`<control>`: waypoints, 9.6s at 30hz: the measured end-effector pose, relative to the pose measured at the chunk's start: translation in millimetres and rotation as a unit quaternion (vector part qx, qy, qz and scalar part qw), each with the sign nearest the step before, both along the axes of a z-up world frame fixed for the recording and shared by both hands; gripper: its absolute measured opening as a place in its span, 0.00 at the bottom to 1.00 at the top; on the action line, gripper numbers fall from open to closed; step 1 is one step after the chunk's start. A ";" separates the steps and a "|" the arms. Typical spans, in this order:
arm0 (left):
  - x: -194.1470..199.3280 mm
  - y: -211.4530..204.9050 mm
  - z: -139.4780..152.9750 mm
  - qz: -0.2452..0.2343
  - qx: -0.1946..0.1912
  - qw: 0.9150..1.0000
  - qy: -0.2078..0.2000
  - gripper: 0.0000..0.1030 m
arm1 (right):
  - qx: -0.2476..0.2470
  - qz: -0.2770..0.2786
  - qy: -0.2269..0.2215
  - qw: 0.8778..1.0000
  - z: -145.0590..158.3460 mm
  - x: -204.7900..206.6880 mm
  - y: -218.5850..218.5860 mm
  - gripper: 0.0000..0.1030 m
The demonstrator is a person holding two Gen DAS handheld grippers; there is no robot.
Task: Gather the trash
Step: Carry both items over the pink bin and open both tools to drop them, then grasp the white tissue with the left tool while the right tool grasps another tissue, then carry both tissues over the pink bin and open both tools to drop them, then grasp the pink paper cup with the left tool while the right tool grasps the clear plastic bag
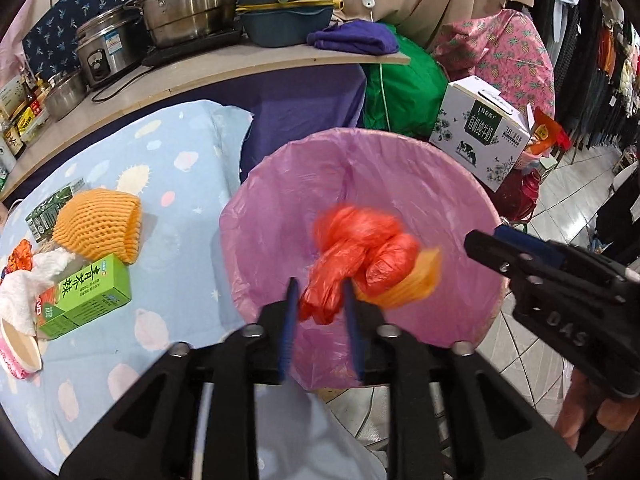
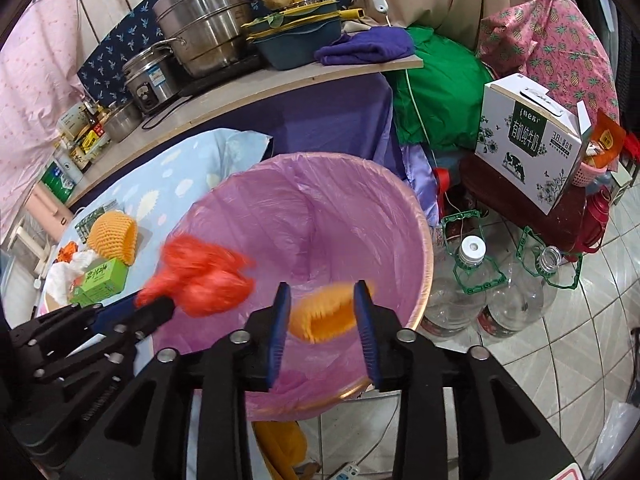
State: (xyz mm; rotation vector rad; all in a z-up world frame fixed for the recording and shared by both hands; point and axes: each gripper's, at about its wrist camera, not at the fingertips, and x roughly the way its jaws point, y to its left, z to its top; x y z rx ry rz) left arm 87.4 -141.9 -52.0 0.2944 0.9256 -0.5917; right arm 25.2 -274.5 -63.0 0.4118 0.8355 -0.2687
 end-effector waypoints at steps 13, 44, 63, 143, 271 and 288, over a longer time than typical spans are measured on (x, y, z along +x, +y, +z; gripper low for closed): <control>4.8 31.3 10.9 0.051 -0.016 0.999 -0.006 0.59 | -0.003 0.009 -0.032 0.999 25.5 -3.0 9.9 0.45; 33.6 300.3 7.9 0.344 -0.055 0.937 0.012 0.81 | -0.014 0.202 -0.015 0.979 22.2 74.9 195.2 0.46; 132.2 333.0 5.9 0.312 -0.057 0.948 -0.014 0.74 | -0.022 0.242 0.001 0.970 14.7 134.0 257.7 0.46; -41.9 250.2 91.2 0.183 -0.130 0.974 -0.034 0.05 | 0.046 0.201 -0.155 0.966 118.7 31.8 143.3 0.05; 48.2 372.7 -9.3 0.391 -0.128 0.908 0.074 0.67 | -0.002 0.275 -0.029 0.961 2.1 157.4 252.2 0.14; 2.9 287.4 56.9 0.284 -0.125 0.951 0.007 0.67 | 0.017 0.233 -0.126 0.964 74.9 69.5 184.4 0.13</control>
